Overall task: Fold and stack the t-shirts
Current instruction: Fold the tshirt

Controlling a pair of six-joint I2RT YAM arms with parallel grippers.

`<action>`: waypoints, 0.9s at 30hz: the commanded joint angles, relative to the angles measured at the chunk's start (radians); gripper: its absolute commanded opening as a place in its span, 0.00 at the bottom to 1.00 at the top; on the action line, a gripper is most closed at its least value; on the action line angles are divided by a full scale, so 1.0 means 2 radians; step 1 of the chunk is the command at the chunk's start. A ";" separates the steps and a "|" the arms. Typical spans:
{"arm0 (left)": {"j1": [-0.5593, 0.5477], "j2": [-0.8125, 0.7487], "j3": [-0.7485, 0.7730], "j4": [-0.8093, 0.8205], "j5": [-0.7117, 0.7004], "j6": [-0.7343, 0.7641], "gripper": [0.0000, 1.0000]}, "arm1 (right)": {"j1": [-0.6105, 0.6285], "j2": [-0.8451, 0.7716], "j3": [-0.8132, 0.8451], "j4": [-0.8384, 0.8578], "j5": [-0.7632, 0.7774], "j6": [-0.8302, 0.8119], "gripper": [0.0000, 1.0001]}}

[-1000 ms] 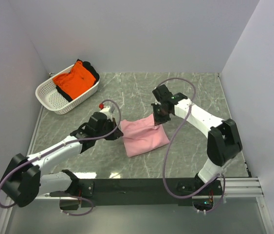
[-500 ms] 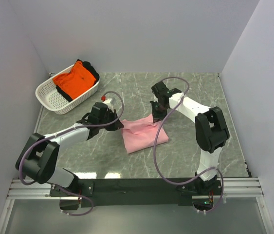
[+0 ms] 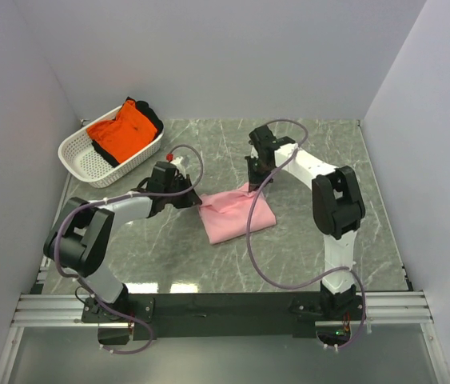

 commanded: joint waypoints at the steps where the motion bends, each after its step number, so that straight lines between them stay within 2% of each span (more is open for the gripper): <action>1: 0.004 0.009 0.035 0.010 0.005 0.019 0.07 | -0.014 0.006 0.034 0.003 -0.005 -0.005 0.12; 2: 0.004 0.009 0.039 0.005 -0.005 0.022 0.13 | -0.016 0.003 0.035 0.005 -0.006 -0.003 0.16; 3: 0.006 0.007 0.049 -0.006 -0.013 0.022 0.29 | -0.018 -0.001 0.036 0.012 -0.006 0.000 0.26; 4: 0.007 -0.001 0.054 -0.014 -0.021 0.025 0.39 | -0.023 -0.011 0.037 0.014 -0.007 0.003 0.33; 5: 0.007 -0.006 0.059 -0.022 -0.046 0.025 0.48 | -0.026 -0.018 0.038 0.017 -0.005 0.006 0.43; 6: 0.007 -0.013 0.065 -0.029 -0.058 0.026 0.66 | -0.028 -0.026 0.038 0.024 0.000 0.008 0.49; 9: 0.007 -0.045 0.085 -0.054 -0.096 0.029 0.83 | -0.033 -0.077 0.021 0.050 0.020 0.016 0.61; 13: 0.004 -0.109 0.081 -0.059 -0.106 0.023 0.91 | -0.033 -0.160 -0.023 0.073 0.033 0.016 0.63; 17: -0.019 -0.136 0.058 -0.059 -0.081 0.012 0.91 | -0.029 -0.188 -0.065 0.070 0.019 0.013 0.63; 21: -0.061 -0.126 0.028 -0.028 -0.050 -0.011 0.90 | -0.014 -0.186 -0.114 0.085 -0.016 0.011 0.61; 27: -0.110 -0.093 -0.001 0.035 -0.038 -0.048 0.89 | 0.017 -0.139 -0.122 0.095 -0.052 0.010 0.59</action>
